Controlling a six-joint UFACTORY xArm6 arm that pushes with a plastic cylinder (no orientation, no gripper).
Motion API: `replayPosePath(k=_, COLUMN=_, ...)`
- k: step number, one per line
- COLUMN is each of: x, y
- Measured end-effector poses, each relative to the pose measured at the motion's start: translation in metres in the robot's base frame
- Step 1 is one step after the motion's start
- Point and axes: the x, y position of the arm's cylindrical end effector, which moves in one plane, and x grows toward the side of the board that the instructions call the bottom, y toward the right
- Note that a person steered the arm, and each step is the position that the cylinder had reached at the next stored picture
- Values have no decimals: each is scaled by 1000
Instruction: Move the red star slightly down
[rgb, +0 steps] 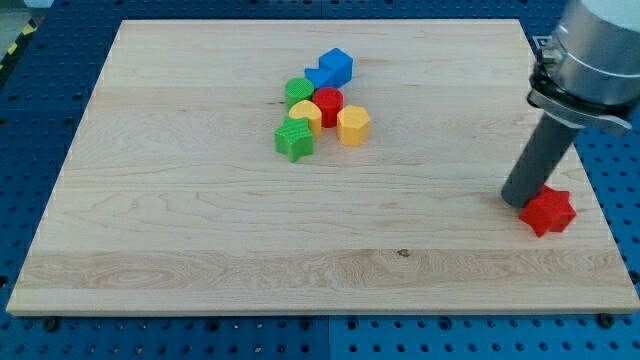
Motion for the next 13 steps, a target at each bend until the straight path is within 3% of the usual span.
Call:
replayPosePath(k=3, x=16, y=9)
replayPosePath(k=5, x=-20, y=-6)
replayPosePath(k=6, x=-20, y=27)
replayPosePath(k=9, x=-18, y=36)
replayPosePath(k=13, x=29, y=47)
